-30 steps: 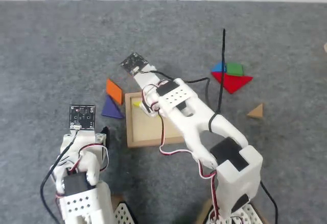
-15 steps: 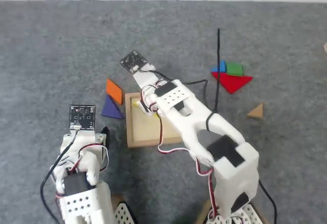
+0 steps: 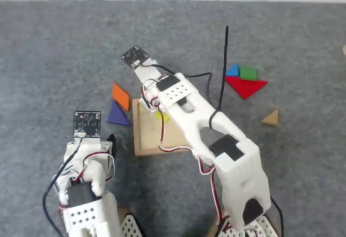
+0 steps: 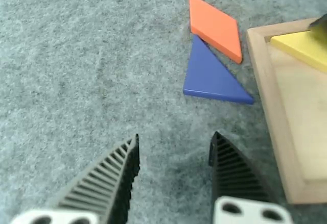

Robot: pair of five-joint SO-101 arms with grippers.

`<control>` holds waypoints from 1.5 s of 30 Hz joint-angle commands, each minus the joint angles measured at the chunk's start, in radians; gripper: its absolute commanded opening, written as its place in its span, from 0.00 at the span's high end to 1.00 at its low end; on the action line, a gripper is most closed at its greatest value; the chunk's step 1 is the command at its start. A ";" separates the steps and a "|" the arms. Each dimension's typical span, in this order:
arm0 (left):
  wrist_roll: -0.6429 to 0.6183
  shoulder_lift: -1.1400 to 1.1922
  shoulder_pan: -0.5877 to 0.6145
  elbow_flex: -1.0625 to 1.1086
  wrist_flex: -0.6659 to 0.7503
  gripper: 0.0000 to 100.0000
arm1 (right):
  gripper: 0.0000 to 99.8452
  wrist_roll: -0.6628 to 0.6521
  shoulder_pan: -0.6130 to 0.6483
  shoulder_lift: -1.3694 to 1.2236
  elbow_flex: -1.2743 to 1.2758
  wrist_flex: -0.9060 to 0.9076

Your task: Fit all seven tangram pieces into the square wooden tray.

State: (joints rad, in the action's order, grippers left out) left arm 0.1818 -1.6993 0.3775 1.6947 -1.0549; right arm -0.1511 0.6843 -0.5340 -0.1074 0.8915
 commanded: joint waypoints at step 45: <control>0.008 -0.011 -0.002 -0.005 -0.003 0.78 | 0.76 0.035 -0.682 -0.326 -0.425 -0.125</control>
State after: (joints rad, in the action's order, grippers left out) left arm 0.1818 -1.6993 0.3775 1.6947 -1.0549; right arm -0.1235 0.0414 -0.8777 -0.4787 0.6966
